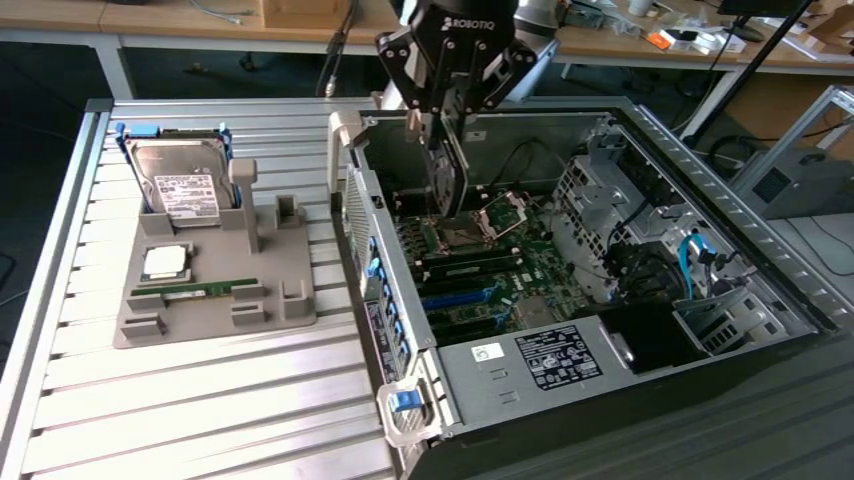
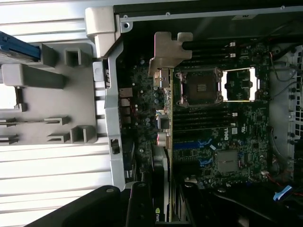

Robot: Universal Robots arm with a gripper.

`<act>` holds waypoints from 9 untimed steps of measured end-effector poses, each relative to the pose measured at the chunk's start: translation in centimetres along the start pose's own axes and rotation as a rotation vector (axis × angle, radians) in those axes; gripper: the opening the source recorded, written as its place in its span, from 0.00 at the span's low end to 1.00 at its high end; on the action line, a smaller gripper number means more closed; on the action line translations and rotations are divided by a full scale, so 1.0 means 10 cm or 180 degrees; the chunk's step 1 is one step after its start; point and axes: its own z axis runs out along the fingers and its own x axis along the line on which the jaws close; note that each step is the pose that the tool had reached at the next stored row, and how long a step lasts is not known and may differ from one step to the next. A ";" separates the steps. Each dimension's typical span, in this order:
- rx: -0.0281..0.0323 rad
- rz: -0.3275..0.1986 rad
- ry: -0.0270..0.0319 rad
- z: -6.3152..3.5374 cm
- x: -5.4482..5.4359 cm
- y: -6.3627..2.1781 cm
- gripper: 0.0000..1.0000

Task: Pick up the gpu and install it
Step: 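Pick up the gpu and move the gpu toward the slot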

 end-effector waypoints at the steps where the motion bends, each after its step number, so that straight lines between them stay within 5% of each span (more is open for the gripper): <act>1: 0.0000 0.0000 0.0000 0.002 -0.01 0.000 0.27; 9: 0.0000 0.0000 0.0000 0.019 -0.08 0.006 0.27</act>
